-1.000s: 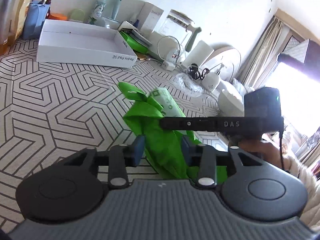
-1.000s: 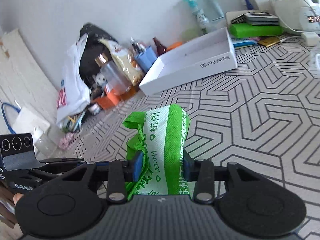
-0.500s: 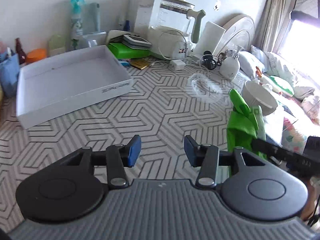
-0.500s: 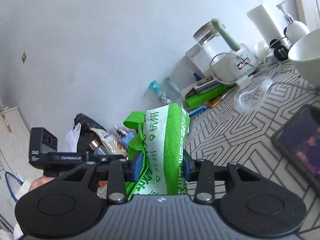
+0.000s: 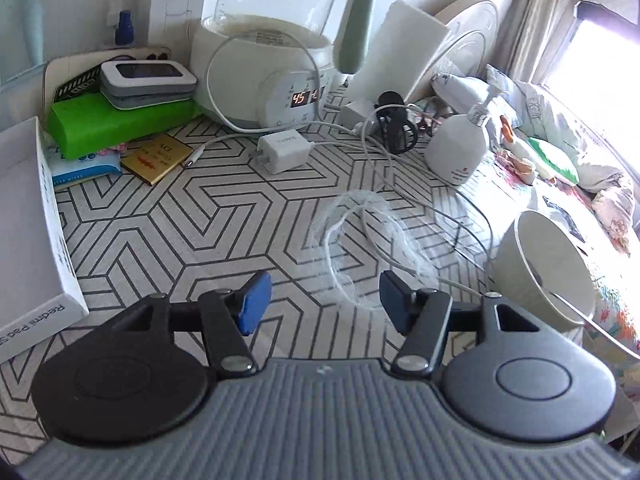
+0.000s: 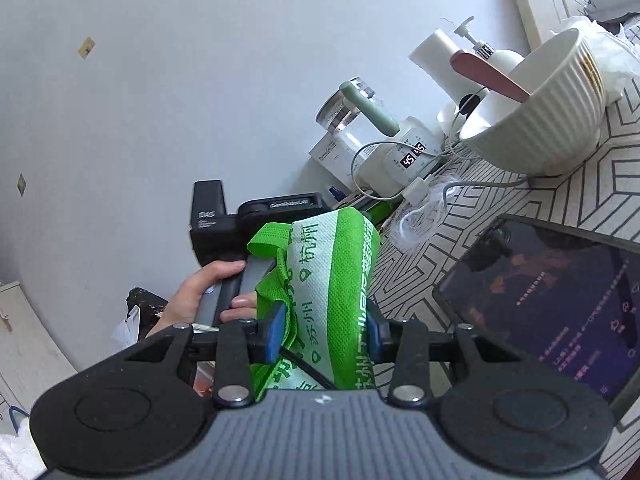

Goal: Fold shopping bag
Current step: 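Grasp the clear plastic mesh band with the left gripper while the right gripper holds the bag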

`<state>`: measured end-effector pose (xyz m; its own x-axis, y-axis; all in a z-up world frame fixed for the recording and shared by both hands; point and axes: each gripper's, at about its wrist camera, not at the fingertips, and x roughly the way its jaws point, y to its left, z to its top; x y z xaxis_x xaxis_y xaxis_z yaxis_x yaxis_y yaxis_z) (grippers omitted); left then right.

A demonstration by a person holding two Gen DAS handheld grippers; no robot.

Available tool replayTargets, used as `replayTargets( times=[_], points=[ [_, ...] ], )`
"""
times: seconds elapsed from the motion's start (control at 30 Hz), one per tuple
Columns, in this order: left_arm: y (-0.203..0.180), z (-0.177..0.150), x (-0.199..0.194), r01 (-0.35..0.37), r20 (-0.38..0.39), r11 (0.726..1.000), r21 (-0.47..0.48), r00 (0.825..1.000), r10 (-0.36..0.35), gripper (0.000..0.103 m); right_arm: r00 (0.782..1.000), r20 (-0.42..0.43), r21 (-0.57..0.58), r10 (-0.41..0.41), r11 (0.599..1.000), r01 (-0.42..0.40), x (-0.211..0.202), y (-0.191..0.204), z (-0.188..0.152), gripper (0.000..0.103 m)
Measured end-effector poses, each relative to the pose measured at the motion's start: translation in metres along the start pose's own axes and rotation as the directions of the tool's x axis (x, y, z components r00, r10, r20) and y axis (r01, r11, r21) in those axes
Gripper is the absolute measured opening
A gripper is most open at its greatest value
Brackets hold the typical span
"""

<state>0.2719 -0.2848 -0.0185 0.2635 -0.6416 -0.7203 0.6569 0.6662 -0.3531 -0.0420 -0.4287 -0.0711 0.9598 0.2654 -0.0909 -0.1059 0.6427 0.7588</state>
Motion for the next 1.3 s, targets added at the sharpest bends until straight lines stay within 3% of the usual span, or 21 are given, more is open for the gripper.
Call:
replayTargets(
  times=[0.13, 0.27, 0.3, 0.33, 0.37, 0.4, 0.57, 0.67, 0.77, 0.87, 1.07, 1.3],
  points=[
    [0.024, 0.001, 0.024, 0.150, -0.008, 0.973, -0.173, 0.988, -0.154, 0.066, 1.000, 0.000, -0.008, 0.006, 1.000, -0.006, 0.006, 0.002, 0.000, 0.040],
    [0.023, 0.003, 0.032, 0.148, 0.044, 0.977, -0.157, 0.989, -0.143, 0.067, 1.000, -0.008, -0.016, -0.003, 1.000, 0.003, 0.002, 0.004, -0.002, 0.040],
    [0.019, 0.004, 0.034, 0.147, 0.037, 0.980, -0.134, 0.989, -0.143, 0.063, 1.000, -0.011, -0.015, -0.003, 1.000, 0.003, 0.003, 0.004, -0.003, 0.040],
    [0.013, 0.006, 0.037, 0.139, 0.016, 0.986, -0.088, 0.990, -0.138, 0.052, 1.000, -0.013, -0.015, -0.002, 1.000, 0.002, 0.002, 0.005, -0.003, 0.040],
    [0.007, 0.008, 0.041, 0.117, -0.015, 0.992, -0.046, 0.993, -0.118, 0.004, 1.000, -0.016, -0.014, -0.002, 1.000, 0.002, 0.003, 0.005, -0.004, 0.041],
    [-0.001, 0.008, 0.045, 0.078, -0.033, 0.997, -0.002, 0.996, -0.078, 0.000, 1.000, -0.019, -0.013, -0.001, 1.000, 0.001, 0.003, 0.005, -0.004, 0.041],
    [-0.010, -0.004, 0.041, 0.104, -0.020, 0.994, 0.029, 0.994, -0.104, 0.000, 1.000, -0.024, -0.001, -0.004, 1.000, 0.004, 0.004, 0.006, -0.006, 0.041],
    [-0.005, -0.009, 0.016, 0.099, 0.030, 0.994, 0.040, 0.995, -0.100, 0.000, 0.999, -0.035, -0.001, 0.003, 1.000, -0.003, 0.002, 0.008, -0.007, 0.041],
    [-0.002, -0.019, -0.016, 0.004, 0.070, 0.993, 0.118, 0.997, -0.012, 0.000, 0.998, -0.066, -0.019, 0.023, 1.000, -0.024, 0.002, 0.015, -0.009, 0.041],
    [0.003, -0.035, -0.049, -0.098, 0.103, 0.974, 0.207, 0.992, 0.078, 0.000, 0.994, -0.085, -0.040, 0.064, 0.997, -0.067, 0.002, 0.027, -0.013, 0.041],
    [0.018, -0.076, -0.136, -0.183, 0.187, 0.948, 0.259, 0.973, 0.137, 0.000, 0.984, -0.142, -0.040, 0.111, 0.992, -0.118, 0.015, 0.043, -0.031, 0.041],
    [0.019, -0.131, -0.227, -0.198, 0.241, 0.946, 0.258, 0.961, 0.136, 0.001, 0.965, -0.211, -0.060, 0.154, 0.984, -0.170, 0.030, 0.068, -0.054, 0.041]
  ],
)
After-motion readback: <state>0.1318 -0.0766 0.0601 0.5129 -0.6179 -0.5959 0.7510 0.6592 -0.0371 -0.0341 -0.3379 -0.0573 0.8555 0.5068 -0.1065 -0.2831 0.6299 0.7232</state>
